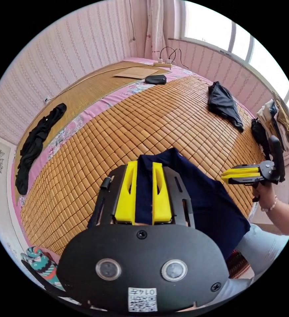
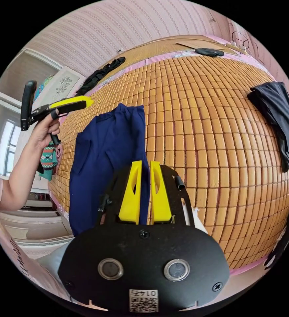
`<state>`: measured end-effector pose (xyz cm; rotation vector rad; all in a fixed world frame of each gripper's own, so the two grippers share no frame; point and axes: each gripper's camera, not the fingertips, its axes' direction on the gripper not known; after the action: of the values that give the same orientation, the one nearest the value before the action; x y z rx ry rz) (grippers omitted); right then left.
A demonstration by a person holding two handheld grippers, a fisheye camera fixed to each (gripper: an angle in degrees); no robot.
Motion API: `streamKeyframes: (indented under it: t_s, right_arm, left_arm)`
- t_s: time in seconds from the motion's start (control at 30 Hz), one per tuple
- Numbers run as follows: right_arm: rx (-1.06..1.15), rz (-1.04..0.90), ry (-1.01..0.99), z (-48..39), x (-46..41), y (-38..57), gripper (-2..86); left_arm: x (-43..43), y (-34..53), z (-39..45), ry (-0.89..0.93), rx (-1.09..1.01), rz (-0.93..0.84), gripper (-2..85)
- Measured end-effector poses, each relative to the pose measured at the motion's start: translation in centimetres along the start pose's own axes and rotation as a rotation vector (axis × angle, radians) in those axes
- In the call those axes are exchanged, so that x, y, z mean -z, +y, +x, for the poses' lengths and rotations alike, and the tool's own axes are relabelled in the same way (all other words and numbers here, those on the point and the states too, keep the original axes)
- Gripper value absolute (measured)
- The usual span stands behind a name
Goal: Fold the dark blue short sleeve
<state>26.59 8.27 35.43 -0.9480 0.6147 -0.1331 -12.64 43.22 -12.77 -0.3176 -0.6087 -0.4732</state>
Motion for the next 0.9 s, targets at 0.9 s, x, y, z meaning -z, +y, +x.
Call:
streamKeyframes:
  t_s: [0.9]
  right_arm:
    - [0.074, -0.079, -0.042, 2.3, -3.6, -12.9, 1.0]
  left_arm:
    - [-5.0, 28.5, -21.9, 0.168, 0.559, 0.026, -0.9]
